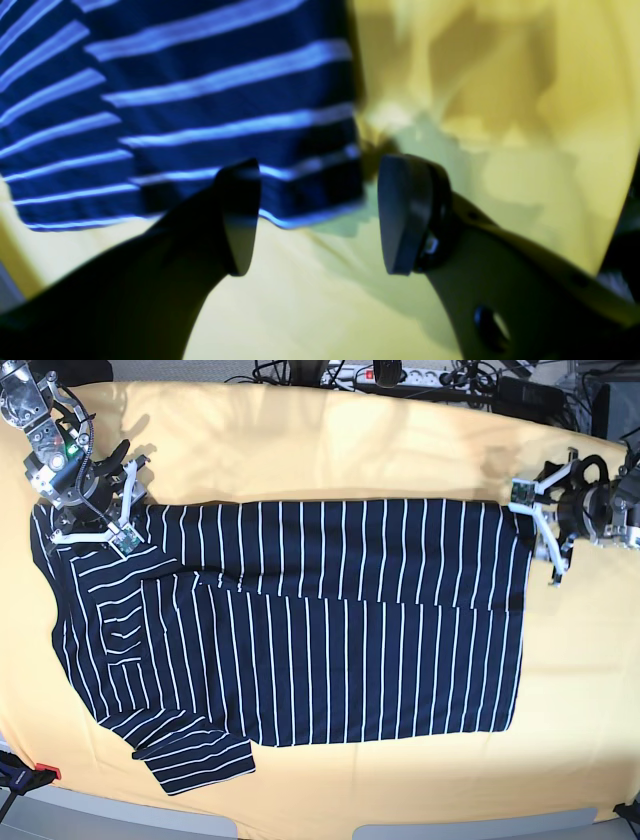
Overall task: Fold the T-shirt properly
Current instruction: 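Regrasp the folded edge with both grippers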
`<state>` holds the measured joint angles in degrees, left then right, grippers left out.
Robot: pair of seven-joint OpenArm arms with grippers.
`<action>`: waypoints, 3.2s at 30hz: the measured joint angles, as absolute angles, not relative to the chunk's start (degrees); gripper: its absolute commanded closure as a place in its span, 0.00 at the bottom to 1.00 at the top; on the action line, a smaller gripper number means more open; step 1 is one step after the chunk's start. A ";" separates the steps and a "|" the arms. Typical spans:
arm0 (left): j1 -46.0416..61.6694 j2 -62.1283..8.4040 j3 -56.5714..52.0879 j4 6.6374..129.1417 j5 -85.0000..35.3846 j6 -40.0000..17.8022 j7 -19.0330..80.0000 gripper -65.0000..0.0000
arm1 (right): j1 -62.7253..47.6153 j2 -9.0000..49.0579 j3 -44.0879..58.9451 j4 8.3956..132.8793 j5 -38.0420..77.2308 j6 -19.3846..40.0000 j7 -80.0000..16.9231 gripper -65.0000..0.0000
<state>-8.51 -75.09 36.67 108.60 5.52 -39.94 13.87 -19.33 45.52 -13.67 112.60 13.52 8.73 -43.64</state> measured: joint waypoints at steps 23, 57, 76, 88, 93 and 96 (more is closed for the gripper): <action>-6.79 -71.53 36.80 109.75 5.08 -32.51 15.84 0.52 | -19.33 45.50 -13.67 112.62 13.52 8.75 -43.53 0.45; -5.17 -73.52 36.75 105.30 14.68 -31.66 7.49 0.52 | -19.25 44.93 -13.67 112.62 13.50 8.29 -43.97 0.45; -6.57 -73.49 36.73 107.20 10.22 -30.72 11.14 0.52 | -19.22 43.09 -13.52 112.77 12.91 8.58 -43.97 0.45; -6.52 -73.49 36.73 107.09 9.45 -30.00 11.09 0.97 | -19.22 43.03 -13.52 112.79 9.93 9.06 -44.05 0.45; -6.66 -73.49 36.73 107.04 9.45 -27.44 11.38 1.00 | -19.25 43.44 -13.52 112.81 1.54 9.80 -48.80 0.45; -6.66 -73.49 36.73 107.04 9.45 -27.42 11.38 1.00 | -19.66 45.69 -13.52 112.81 2.26 10.96 -50.72 0.45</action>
